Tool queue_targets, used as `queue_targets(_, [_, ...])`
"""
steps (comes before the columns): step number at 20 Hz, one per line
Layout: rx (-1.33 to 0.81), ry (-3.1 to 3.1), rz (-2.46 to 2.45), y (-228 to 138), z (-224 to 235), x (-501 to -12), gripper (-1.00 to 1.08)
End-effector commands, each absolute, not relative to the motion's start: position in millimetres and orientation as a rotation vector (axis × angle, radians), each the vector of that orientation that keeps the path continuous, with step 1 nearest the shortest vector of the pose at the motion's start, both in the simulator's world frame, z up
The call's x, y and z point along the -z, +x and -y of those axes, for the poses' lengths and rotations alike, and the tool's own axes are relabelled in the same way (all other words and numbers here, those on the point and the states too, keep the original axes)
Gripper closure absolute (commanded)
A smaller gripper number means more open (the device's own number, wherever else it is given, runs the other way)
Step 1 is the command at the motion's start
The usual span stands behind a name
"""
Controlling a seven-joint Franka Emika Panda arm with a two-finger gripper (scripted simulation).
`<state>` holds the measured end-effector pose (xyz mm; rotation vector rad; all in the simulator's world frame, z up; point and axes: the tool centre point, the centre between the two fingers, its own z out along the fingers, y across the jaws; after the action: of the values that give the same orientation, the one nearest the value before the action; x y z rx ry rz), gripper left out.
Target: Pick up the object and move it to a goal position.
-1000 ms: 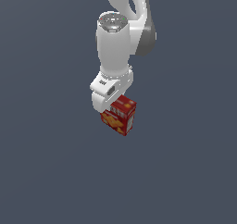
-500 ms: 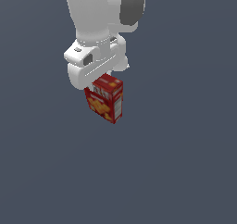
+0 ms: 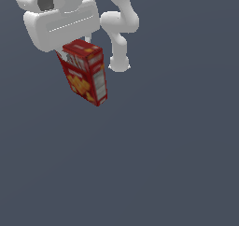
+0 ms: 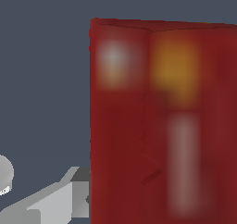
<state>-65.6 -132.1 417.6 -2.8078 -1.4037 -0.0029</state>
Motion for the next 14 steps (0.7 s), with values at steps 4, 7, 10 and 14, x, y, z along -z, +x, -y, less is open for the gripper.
queue_targets(4, [0.002, -2.808, 1.404, -78, 167, -473, 1.08])
queue_targets(7, [0.002, -2.809, 1.404, -83, 182, -498, 1.08])
queue_targets(10, [0.001, -2.809, 1.405, -86, 196, -519, 1.08])
queue_targets(14, [0.0, -2.809, 1.405, -91, 212, -544, 1.08])
